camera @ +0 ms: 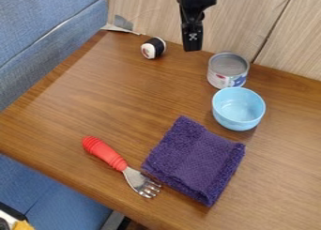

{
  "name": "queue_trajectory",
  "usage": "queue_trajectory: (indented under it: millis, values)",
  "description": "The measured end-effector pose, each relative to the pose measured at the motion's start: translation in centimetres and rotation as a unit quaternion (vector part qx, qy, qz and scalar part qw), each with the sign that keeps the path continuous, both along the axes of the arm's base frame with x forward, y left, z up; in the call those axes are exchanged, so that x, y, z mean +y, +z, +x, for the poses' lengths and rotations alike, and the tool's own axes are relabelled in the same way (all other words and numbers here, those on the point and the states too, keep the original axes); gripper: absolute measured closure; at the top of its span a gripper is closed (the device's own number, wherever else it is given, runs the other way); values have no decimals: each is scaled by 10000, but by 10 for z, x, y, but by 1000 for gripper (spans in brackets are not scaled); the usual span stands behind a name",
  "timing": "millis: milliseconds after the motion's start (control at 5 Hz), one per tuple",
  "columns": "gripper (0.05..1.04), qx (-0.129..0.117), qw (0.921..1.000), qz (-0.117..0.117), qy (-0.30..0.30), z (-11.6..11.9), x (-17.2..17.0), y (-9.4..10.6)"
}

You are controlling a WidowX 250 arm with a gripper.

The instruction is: Move the purple cloth to the top left side of the table

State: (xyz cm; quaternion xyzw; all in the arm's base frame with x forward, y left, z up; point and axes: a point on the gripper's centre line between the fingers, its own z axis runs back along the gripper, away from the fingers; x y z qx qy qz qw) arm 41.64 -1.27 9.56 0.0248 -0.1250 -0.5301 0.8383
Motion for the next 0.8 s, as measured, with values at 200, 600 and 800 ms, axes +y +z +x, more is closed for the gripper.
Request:
queue_trajectory:
  millis: [200, 600, 800]
  values:
    - [83, 209, 9998, -27, 30, -3, -1, -16]
    - [83, 244, 9993, -206, -209, -40, -49, -10]
    - [83, 260, 9991, -174, -297, -69, -69, -7]
